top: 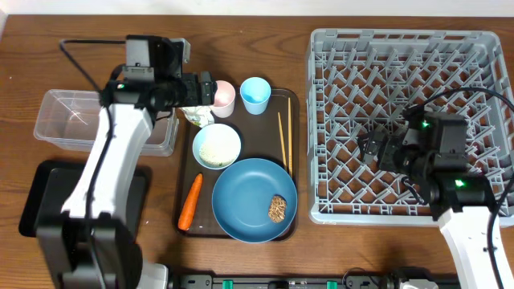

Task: Sort waste into correct bins and load items into the dishwasher rack
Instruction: 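Reach the left gripper over the pink cup on the tray, then close the left gripper on the pink cup's rim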

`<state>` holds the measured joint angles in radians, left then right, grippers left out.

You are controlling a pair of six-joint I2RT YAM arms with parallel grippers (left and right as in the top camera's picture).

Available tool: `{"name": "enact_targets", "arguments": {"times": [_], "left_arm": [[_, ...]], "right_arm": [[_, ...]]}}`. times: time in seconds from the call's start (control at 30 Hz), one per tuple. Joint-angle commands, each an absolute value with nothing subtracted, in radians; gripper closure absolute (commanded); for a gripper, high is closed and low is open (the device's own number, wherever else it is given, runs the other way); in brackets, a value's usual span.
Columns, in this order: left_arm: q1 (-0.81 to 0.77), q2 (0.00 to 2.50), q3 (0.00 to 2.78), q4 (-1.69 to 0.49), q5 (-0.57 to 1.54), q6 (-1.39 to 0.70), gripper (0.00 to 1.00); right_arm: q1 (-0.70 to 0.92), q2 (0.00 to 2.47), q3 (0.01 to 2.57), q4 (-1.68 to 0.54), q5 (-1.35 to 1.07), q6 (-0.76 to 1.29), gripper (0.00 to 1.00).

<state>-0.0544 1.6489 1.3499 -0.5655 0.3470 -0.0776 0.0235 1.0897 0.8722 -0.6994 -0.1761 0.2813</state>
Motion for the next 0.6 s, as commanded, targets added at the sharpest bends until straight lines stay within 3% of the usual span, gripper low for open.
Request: {"name": "enact_targets", "arguments": {"times": [0.0, 0.07, 0.4, 0.57], "left_arm": [[-0.070, 1.708, 1.374, -0.525, 0.286, -0.073, 0.22], [-0.090, 1.745, 1.374, -0.501, 0.241, -0.072, 0.30], [-0.181, 1.886, 1.374, -0.442, 0.030, -0.027, 0.41], [-0.179, 1.916, 1.374, -0.437, 0.022, -0.028, 0.44]], "right_arm": [[0.020, 1.092, 0.894, -0.699, -0.192, 0.277, 0.01], [0.020, 1.092, 0.894, -0.701, -0.192, 0.276, 0.01], [0.020, 1.092, 0.894, -0.708, -0.209, 0.276, 0.01], [0.020, 1.092, 0.894, -0.719, -0.218, 0.277, 0.01]]}}
